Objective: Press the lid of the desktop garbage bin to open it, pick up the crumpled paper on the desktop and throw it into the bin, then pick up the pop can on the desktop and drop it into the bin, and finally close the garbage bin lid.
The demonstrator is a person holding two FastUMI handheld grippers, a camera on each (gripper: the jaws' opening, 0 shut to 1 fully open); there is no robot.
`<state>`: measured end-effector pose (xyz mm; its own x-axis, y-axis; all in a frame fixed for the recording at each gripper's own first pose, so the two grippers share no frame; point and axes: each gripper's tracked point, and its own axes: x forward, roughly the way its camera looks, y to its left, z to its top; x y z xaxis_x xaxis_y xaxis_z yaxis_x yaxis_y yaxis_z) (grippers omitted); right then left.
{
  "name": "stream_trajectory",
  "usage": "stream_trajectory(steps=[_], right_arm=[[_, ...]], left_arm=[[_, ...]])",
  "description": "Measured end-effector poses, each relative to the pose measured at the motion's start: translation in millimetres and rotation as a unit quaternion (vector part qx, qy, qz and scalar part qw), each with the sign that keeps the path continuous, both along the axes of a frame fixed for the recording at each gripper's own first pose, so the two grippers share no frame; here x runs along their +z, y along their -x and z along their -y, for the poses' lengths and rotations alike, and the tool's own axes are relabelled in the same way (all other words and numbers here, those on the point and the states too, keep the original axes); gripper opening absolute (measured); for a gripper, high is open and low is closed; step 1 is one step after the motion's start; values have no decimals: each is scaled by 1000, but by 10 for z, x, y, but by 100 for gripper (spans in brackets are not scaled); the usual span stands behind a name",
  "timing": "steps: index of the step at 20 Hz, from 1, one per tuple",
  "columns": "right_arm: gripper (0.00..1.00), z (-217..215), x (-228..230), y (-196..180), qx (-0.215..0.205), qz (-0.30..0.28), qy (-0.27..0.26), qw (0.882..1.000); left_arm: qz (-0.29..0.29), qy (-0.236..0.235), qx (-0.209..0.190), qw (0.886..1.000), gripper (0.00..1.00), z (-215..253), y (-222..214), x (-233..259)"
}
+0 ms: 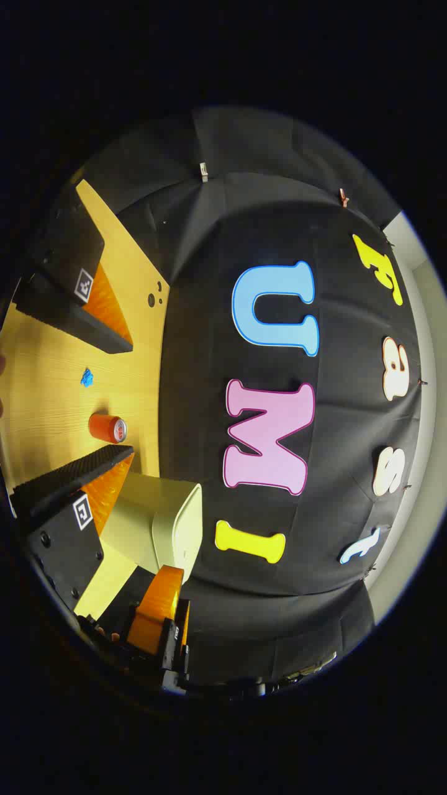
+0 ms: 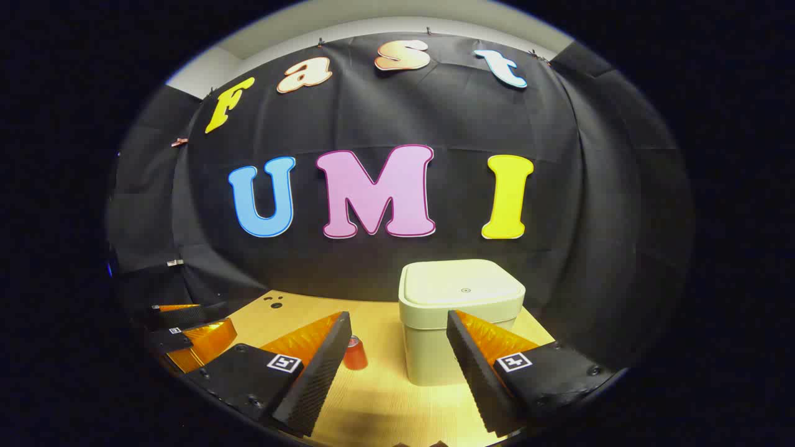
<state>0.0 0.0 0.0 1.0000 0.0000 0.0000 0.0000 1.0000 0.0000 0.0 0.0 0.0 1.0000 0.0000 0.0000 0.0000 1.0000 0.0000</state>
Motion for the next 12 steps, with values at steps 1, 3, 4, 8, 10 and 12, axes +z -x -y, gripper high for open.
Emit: stream_trajectory(steps=[1, 3, 4, 8, 10, 12], right_arm=[[98, 28, 5, -34, -2, 0, 0, 1000], [98, 68, 10, -81, -4, 0, 1, 1000], [98, 84, 21, -96, -5, 1, 1, 1000], [98, 137, 29, -150, -8, 1, 5, 1000], [98, 151, 9, -166, -8, -2, 7, 1000], [98, 176, 14, -188, -9, -2, 8, 1000]], left_arm=[[0, 2, -2, 1000, 96, 10, -26, 14], [-6, 3, -5, 1000, 96, 7, -86, 2], [-8, 3, -5, 1000, 96, -3, -107, -11], [-16, 6, -9, 1000, 96, 3, -196, -50], [-17, 3, -12, 1000, 96, 19, -232, -59], [-17, 2, -16, 1000, 96, 47, -261, -72]])
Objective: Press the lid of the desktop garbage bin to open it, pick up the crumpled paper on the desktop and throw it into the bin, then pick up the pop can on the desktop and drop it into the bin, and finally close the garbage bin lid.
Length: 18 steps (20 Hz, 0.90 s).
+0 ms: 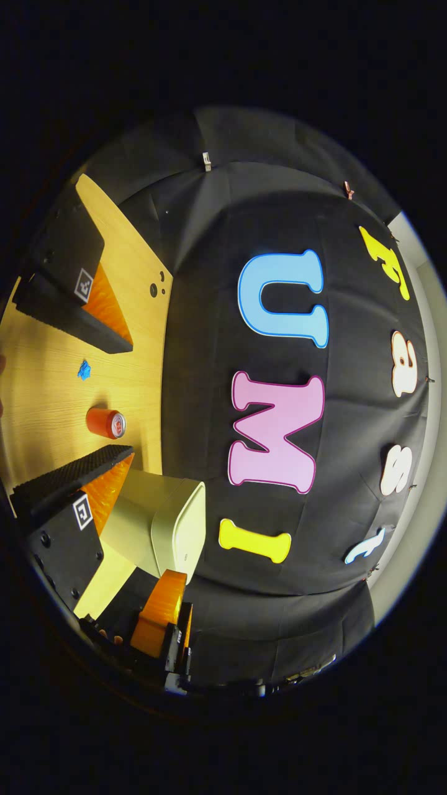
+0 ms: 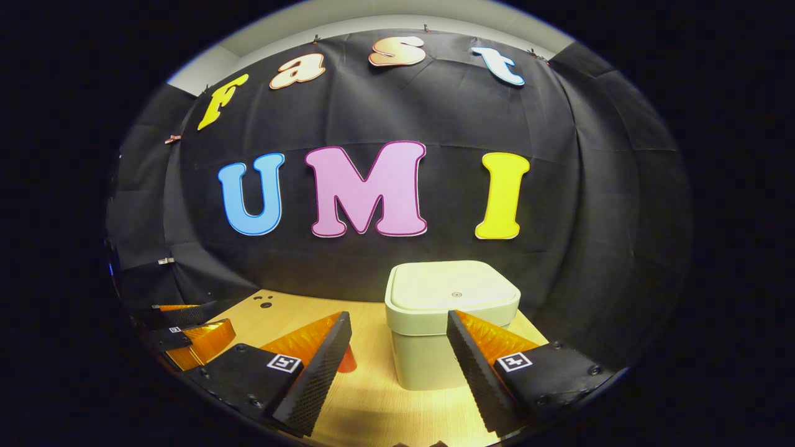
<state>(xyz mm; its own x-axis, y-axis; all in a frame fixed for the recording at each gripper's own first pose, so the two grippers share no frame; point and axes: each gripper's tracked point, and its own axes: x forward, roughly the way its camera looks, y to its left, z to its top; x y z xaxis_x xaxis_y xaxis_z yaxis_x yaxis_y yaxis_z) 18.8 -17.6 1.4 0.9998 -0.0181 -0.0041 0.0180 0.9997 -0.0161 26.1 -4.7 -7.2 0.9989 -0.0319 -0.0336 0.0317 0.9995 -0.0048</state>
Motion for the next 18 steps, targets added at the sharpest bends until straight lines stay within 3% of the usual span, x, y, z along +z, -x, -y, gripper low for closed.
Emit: stream_trajectory(steps=[18], right_arm=[[98, 155, -6, -134, -23, -1, 0, 1000]], left_arm=[[-13, -1, -12, 1000, 96, 48, -273, -76]])
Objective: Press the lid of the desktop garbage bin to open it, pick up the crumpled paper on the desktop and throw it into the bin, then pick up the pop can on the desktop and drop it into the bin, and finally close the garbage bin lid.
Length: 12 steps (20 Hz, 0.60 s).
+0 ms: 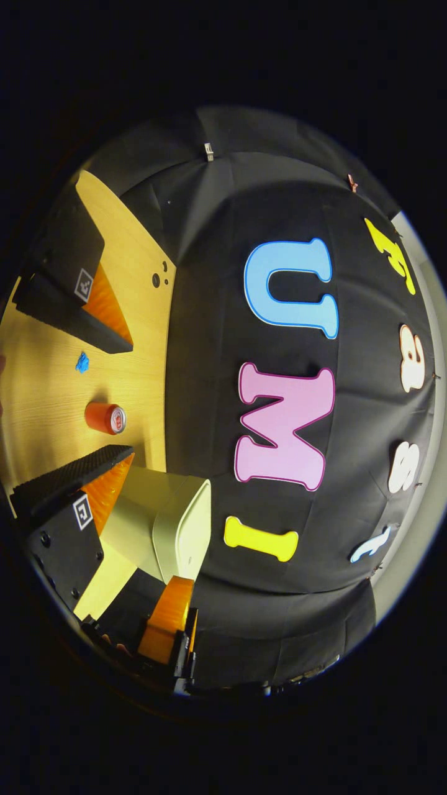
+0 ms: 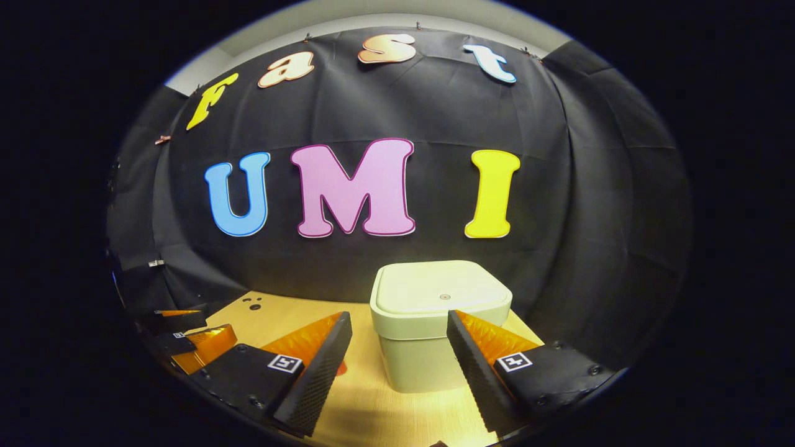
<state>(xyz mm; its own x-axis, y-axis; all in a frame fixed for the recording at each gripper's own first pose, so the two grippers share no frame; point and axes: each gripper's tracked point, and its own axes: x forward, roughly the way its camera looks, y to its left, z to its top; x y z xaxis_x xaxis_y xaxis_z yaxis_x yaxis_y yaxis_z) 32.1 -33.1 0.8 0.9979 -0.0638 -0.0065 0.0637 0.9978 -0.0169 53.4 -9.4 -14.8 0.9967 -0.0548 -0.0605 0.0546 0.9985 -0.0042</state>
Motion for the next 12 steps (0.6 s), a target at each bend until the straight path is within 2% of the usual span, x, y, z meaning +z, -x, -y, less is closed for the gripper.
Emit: stream_trajectory(steps=[4, 6, 10, 12], right_arm=[[86, 36, 67, 23, -5, 11, 16, 1000], [83, 48, 99, 30, -7, 15, 19, 1000], [57, 48, 126, 21, -8, 19, 35, 999], [55, 24, 98, 6, -1, 14, 39, 999]], left_arm=[[-3, -8, 2, 1000, 96, 15, -32, -35], [-3, -18, 2, 1000, 96, 41, -34, -52], [-6, -21, -8, 1000, 96, 116, -41, -79], [-4, -30, -10, 999, 96, 151, -43, -86]])
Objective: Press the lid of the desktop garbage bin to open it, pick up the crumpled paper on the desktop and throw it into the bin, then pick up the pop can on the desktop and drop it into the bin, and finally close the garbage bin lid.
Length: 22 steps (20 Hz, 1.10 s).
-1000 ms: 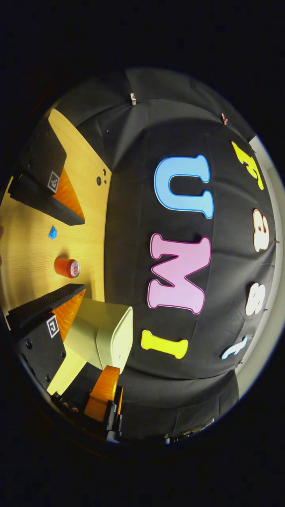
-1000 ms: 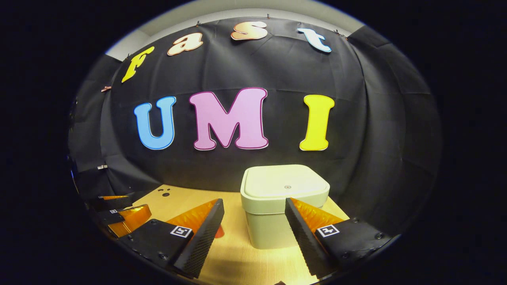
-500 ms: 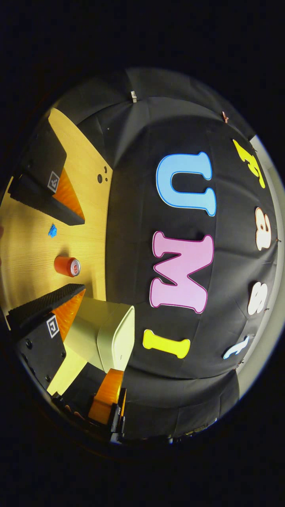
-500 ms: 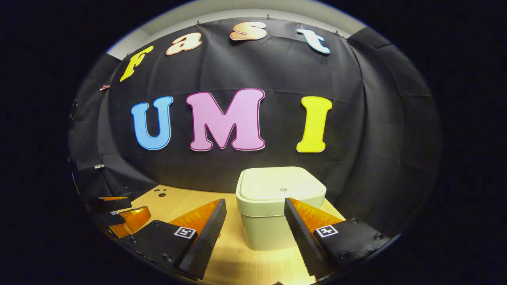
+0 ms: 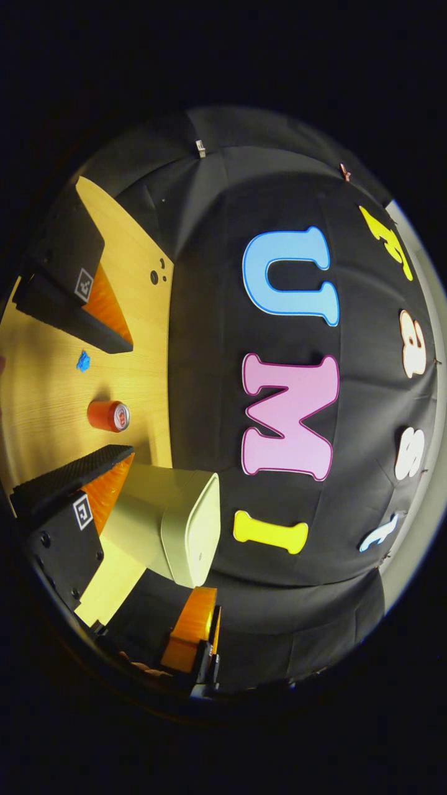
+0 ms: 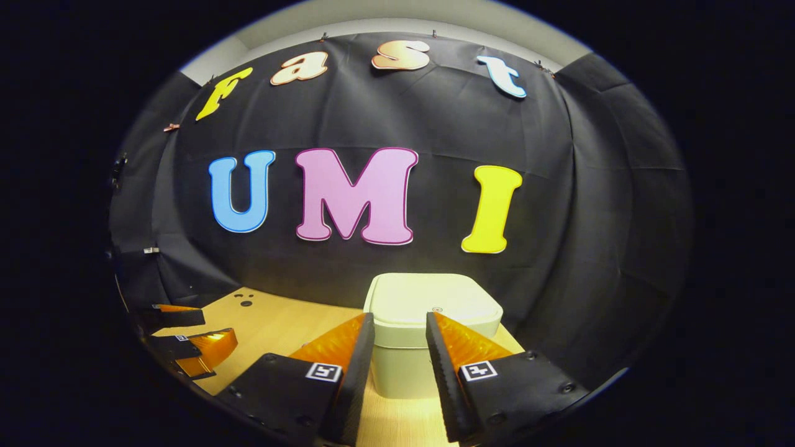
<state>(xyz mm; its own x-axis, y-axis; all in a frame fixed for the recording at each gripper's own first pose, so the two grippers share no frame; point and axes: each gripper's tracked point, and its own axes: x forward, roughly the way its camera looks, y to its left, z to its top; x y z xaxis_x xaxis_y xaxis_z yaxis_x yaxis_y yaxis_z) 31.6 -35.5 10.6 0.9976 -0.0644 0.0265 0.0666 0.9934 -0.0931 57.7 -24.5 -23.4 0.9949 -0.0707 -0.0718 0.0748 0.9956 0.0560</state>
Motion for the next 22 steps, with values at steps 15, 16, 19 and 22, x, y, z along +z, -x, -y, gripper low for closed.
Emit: stream_trajectory(steps=[15, 16, 19, 22], right_arm=[[5, -46, -38, -131, 27, -27, -27, 999], [5, -26, -19, -152, 29, -28, -29, 999], [5, 23, 100, -228, 34, -19, -23, 999], [5, 73, 190, -317, 39, -12, -18, 999]], left_arm=[[-18, 4, -1, 1000, 96, 67, -32, -108], [-20, 6, 0, 1000, 96, 60, -33, -127], [-24, 9, 3, 1000, 96, 46, -42, -140], [-28, 11, 6, 1000, 96, 30, -52, -171]])
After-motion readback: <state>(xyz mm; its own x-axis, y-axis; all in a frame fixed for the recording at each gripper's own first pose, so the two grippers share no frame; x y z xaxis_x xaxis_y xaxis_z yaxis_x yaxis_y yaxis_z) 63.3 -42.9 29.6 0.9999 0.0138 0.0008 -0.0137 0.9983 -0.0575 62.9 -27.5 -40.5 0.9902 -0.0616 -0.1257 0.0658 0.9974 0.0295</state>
